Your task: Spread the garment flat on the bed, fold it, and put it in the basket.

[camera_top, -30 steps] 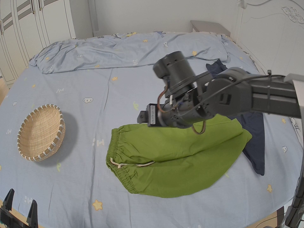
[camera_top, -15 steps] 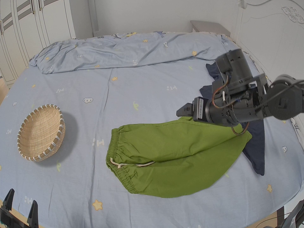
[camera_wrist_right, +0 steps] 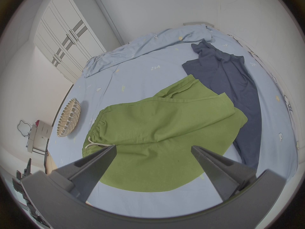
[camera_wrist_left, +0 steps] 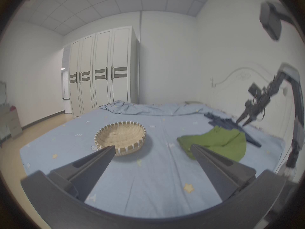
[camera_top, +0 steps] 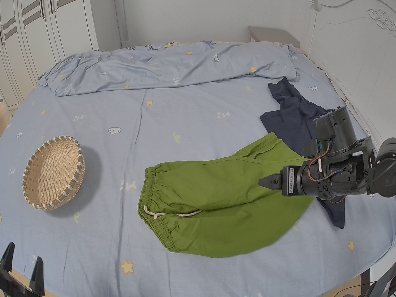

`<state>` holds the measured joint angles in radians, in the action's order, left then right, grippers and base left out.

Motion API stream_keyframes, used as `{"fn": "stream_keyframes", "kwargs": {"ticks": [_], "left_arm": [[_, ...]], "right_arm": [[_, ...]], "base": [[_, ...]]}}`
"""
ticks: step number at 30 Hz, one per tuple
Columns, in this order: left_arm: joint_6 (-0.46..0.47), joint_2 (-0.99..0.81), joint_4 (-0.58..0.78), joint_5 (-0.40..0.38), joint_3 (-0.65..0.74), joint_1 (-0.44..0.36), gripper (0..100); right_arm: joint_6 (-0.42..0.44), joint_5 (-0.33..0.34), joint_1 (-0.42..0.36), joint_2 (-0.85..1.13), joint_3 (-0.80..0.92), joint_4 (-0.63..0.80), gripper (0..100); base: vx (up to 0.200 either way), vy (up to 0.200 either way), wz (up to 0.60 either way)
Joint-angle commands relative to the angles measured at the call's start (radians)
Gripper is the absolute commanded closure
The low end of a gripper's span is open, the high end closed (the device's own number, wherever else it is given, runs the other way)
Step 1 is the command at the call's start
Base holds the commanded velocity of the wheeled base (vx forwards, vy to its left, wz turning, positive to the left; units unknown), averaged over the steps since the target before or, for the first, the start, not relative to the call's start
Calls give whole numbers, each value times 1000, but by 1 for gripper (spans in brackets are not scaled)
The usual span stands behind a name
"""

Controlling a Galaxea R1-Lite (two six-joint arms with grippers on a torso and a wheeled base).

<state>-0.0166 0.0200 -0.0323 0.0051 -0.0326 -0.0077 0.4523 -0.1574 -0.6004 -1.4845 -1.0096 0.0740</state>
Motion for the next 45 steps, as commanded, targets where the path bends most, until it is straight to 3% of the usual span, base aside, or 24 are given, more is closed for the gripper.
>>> {"fn": "stream_keyframes", "kwargs": {"ticks": [1,3,4,5,6,7,8,10,14,18,21,24,32,38,45], "left_arm": [[-310,253,81,-13,-664,-94,0],[-178,287,187,-99,-641,-80,0],[-178,287,187,-99,-641,-80,0],[-59,350,308,-267,-564,-78,0],[-59,350,308,-267,-564,-78,0],[-82,459,302,-363,-498,-83,0],[-85,479,299,-372,-492,-83,0],[-98,650,258,-470,-483,-98,0],[-91,861,190,-563,-478,-158,0],[-92,1051,173,-559,-434,-371,0],[-77,1137,138,-559,-400,-393,0],[24,1292,12,-565,-346,-454,0],[98,1497,-353,-563,-234,-517,0],[127,1595,-419,-550,-222,-551,0],[161,1810,-653,-439,-231,-545,0]], "right_arm": [[-3,6,2,9,9,-5,0],[-3,7,-4,9,16,-3,0],[-3,7,-4,9,16,-3,0],[-1,18,4,9,22,-3,0],[-1,18,4,9,22,-3,0],[0,26,10,13,28,-3,0],[0,27,11,13,28,-3,0],[-1,27,33,13,31,-3,0],[-1,27,54,13,43,-3,0],[-3,27,80,12,57,-3,0],[-3,29,88,12,55,-3,0],[-3,29,96,12,57,-3,0],[-3,68,111,9,60,-3,0],[-3,72,116,9,60,-3,0],[-3,72,116,9,60,-3,0]], "base": [[0,0,0],[0,0,0],[0,0,0],[0,0,0],[0,0,0],[0,0,0],[0,0,0],[0,0,0],[0,0,0],[0,0,0],[0,0,0],[0,0,0],[0,0,0],[0,0,0],[0,0,0]]}}
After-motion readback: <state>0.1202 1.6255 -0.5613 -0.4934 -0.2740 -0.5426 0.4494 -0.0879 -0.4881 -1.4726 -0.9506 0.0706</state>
